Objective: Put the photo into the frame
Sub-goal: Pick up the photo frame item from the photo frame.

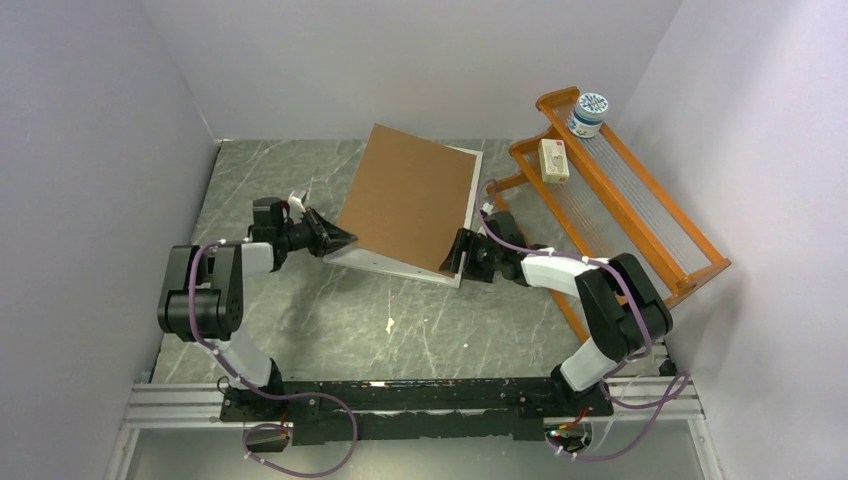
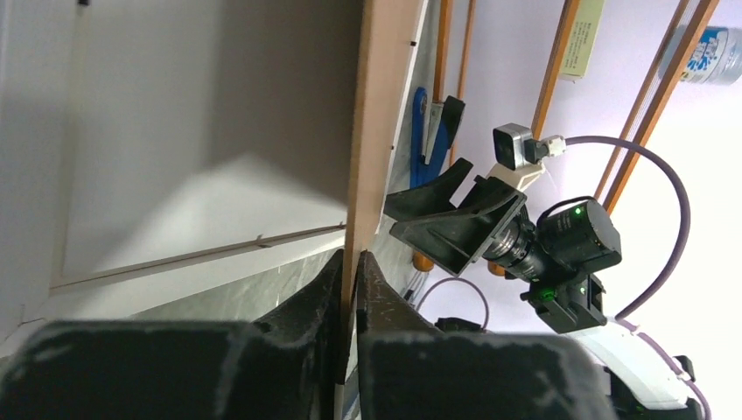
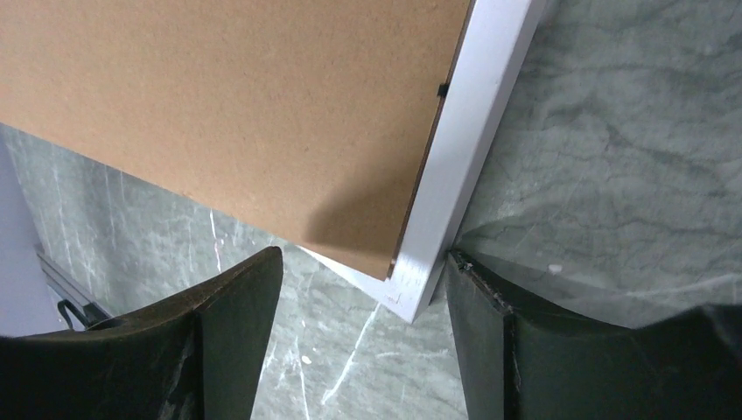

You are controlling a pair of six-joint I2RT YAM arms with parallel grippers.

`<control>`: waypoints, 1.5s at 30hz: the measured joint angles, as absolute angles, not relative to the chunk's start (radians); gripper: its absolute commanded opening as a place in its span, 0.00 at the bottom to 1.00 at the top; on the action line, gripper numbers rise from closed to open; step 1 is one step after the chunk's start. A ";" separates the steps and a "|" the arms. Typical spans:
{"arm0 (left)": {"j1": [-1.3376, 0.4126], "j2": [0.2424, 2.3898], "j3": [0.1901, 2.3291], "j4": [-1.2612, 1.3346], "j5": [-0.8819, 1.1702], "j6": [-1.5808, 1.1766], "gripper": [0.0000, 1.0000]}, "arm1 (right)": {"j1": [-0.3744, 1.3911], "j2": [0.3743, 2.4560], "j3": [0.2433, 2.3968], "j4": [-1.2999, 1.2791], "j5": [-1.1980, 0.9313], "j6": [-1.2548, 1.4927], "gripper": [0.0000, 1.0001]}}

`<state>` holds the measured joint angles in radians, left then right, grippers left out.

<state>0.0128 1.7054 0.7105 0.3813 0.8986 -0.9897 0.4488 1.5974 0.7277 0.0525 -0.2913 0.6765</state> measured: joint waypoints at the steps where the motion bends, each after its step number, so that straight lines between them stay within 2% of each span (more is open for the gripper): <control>1: 0.012 1.692 0.719 0.358 0.894 -0.973 0.03 | 0.454 1.590 0.724 0.047 -0.287 0.675 0.74; 11: 0.005 1.612 0.828 0.178 0.871 -0.845 0.03 | 0.598 1.413 0.707 -0.034 -0.129 0.593 0.72; 16: 0.005 1.613 0.877 0.080 0.861 -0.823 0.02 | 0.759 1.369 0.722 -0.050 -0.062 0.425 0.72; 23: 0.005 1.612 0.990 -0.090 0.855 -0.757 0.03 | 0.928 1.482 0.874 -0.127 0.048 0.168 0.74; 32: 0.012 1.604 1.178 -0.346 0.830 -0.602 0.03 | 0.947 1.643 1.002 -0.210 0.098 -0.110 0.69; 38: 0.019 1.617 1.214 -0.410 0.807 -0.537 0.02 | 0.959 1.746 1.056 -0.240 0.127 -0.211 0.63; 45: 0.021 1.620 1.229 -0.420 0.796 -0.472 0.02 | 0.959 1.810 1.084 -0.245 0.182 -0.268 0.65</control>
<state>0.0212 1.6203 1.2293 -0.4198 0.7956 -0.4721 0.9592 1.8103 1.0843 -0.2451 0.1818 -0.2680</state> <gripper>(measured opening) 0.043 0.634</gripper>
